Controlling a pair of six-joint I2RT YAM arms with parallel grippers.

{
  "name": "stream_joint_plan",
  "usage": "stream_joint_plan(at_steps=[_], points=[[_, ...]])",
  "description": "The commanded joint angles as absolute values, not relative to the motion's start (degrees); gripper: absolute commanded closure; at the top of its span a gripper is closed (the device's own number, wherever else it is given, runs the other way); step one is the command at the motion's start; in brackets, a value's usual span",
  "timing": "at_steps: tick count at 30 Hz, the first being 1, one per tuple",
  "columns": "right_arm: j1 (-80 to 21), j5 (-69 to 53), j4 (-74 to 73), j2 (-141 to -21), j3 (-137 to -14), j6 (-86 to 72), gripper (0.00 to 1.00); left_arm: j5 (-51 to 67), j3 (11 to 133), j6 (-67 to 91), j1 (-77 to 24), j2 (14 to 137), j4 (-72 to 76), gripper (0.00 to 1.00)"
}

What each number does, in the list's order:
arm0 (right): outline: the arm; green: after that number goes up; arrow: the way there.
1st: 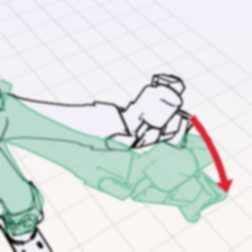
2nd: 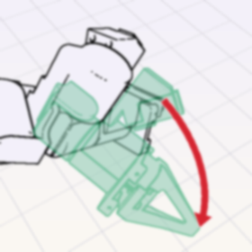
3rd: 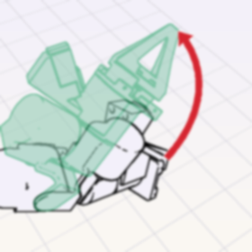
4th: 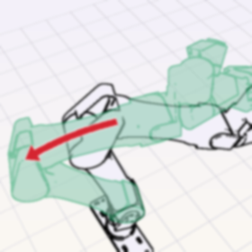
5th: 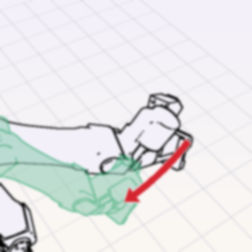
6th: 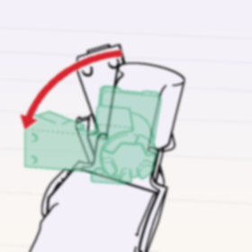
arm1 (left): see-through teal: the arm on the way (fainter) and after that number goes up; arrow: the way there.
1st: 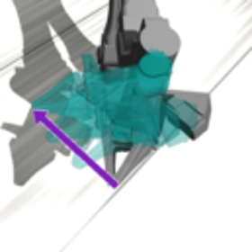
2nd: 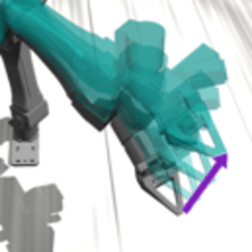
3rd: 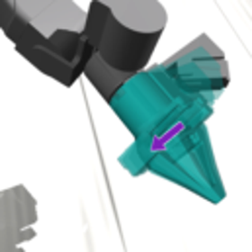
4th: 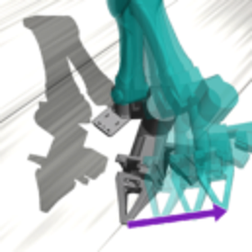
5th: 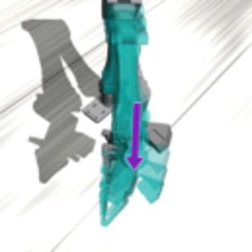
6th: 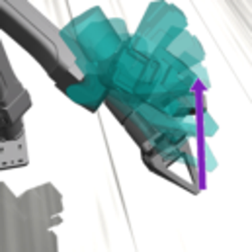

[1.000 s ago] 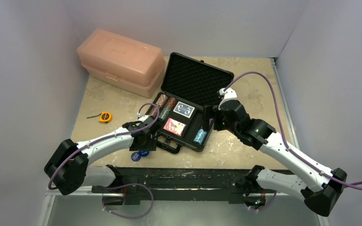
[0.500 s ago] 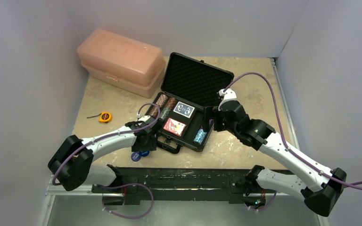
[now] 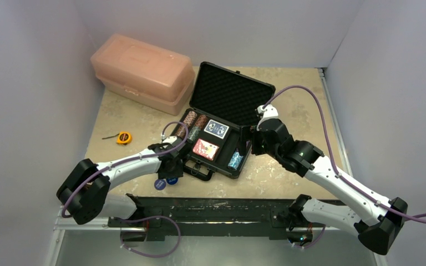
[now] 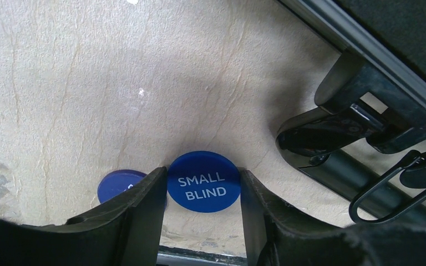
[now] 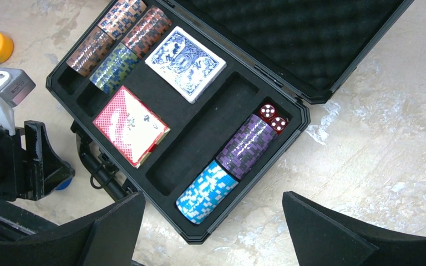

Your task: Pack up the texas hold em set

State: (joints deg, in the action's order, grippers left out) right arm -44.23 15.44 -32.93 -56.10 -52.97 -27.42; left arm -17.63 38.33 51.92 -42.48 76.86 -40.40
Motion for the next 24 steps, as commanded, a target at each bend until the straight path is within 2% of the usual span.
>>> stream_joint_plan(at_steps=[1, 8, 24], points=[[-44.02, 15.21, -31.73, -54.67, -52.39, -27.86, 0.01, -17.49, 36.47, 53.04, -43.05, 77.92, -40.46, 0.60], [-44.06, 15.16, -31.82, -54.33, -52.30, -28.10, 0.01, -16.83, 37.20, 52.09, -43.87, 76.93, -40.22, 0.65], [-44.07, 14.35, -31.99, -54.22, -52.98, -29.08, 0.01, -17.31, 39.33, 50.05, -45.47, 70.91, -44.63, 0.66]])
